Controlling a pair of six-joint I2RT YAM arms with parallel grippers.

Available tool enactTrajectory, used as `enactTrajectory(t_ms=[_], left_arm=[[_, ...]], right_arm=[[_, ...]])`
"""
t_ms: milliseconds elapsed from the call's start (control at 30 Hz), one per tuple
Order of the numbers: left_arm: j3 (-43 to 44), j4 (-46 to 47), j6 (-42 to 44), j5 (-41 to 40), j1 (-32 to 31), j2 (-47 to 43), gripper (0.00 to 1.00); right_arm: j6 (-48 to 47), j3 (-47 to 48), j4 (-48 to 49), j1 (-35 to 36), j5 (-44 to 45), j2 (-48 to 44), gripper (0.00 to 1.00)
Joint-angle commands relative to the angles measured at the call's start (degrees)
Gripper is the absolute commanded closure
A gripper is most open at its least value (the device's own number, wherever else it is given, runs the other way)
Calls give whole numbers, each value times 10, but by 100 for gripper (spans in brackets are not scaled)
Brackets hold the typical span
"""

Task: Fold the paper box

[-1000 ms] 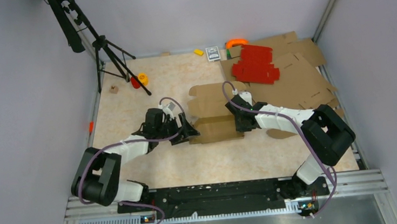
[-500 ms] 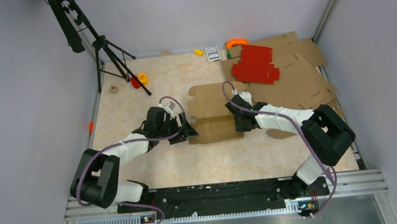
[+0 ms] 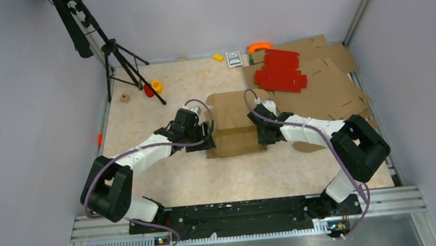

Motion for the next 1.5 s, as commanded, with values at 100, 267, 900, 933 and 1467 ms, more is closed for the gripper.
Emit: enactTrajectory(t_ms=[100, 267, 900, 933, 1467], left_arm=[[27, -44, 16, -60, 0, 13, 66], [23, -41, 12, -52, 0, -18, 92], [21, 39, 43, 114, -1, -62, 100], [21, 44, 41, 122, 0, -54, 100], [9, 90, 23, 189, 0, -16, 40]], right_arm=[[2, -7, 13, 6, -1, 11, 100], [0, -7, 12, 6, 7, 13, 100], [-8, -1, 14, 6, 10, 21, 100], [-7, 0, 13, 7, 10, 21, 100], [-2, 1, 10, 6, 6, 18, 100]])
